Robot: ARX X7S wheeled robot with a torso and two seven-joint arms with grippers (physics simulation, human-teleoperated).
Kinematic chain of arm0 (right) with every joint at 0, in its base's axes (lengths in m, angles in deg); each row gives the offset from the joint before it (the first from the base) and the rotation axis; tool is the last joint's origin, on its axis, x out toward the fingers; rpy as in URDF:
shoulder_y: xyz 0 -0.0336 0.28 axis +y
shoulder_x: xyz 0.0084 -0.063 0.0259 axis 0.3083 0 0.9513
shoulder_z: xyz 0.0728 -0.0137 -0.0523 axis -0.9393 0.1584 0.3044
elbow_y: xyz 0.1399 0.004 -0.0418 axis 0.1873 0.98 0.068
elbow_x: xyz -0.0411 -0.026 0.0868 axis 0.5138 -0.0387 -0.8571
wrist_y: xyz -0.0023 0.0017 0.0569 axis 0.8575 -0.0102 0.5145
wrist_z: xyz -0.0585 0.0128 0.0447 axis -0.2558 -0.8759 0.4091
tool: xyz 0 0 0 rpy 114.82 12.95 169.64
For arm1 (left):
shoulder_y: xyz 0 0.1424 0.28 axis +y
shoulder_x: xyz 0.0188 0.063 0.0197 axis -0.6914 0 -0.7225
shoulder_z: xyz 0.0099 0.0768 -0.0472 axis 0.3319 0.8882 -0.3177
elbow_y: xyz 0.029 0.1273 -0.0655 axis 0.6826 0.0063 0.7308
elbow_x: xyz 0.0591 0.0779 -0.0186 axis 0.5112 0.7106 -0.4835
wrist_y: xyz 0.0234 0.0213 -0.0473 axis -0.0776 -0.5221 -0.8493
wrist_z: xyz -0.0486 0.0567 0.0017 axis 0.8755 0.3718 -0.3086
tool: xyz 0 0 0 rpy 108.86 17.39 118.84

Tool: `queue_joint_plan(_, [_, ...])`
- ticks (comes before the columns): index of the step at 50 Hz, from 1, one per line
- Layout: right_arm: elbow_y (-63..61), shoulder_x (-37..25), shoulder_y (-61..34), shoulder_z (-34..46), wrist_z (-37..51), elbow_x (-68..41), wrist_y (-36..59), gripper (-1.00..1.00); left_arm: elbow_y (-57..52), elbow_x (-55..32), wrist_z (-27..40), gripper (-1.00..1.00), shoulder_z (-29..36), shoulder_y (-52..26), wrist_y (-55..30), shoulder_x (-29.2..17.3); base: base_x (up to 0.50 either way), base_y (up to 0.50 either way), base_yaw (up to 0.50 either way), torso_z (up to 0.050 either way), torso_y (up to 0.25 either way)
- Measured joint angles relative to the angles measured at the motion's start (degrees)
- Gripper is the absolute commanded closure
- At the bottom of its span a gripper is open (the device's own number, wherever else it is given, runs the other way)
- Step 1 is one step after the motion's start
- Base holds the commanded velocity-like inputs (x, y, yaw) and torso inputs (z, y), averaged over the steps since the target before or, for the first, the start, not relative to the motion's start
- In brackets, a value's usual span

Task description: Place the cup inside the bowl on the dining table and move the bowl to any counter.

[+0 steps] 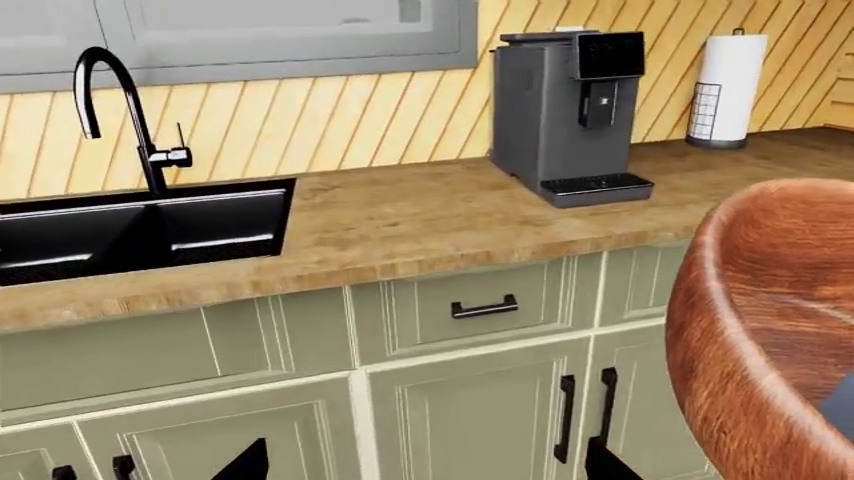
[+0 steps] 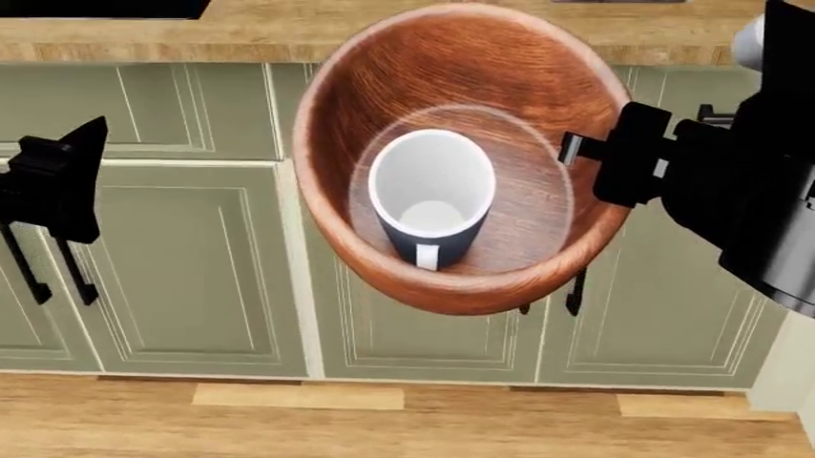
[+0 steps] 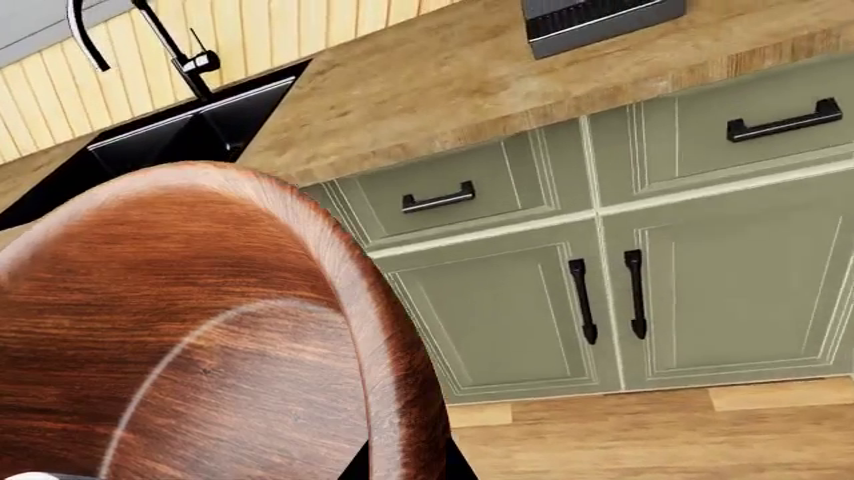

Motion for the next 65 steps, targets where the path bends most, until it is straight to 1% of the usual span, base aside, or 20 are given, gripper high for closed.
queue_joint_plan(33, [-0.05,-0.08,0.81,0.27,0.99,0.25,-0.18,1.0,-0.32,-0.31,0.21,-1.0,-0.14,0.94,0.46,-0.82,0.5,0.05,0.0,0.0,0.002])
queue_joint_plan(55, [-0.17,-0.11,1.52,0.5,0.68,0.84,-0.71,1.0,-0.45,-0.51,0.42,-1.0,-0.13,1.26,0.75,-0.99,0.5,0.22,0.0,0.0,0.002])
queue_joint_plan(65, [-0.4,-0.13,2.32,0.2,0.66,0.43,-1.28,1.0,-0.45,-0.5,0.37,-1.0,-0.15,1.53,0.97,-1.17,0.5,0.04,0.0,0.0,0.001])
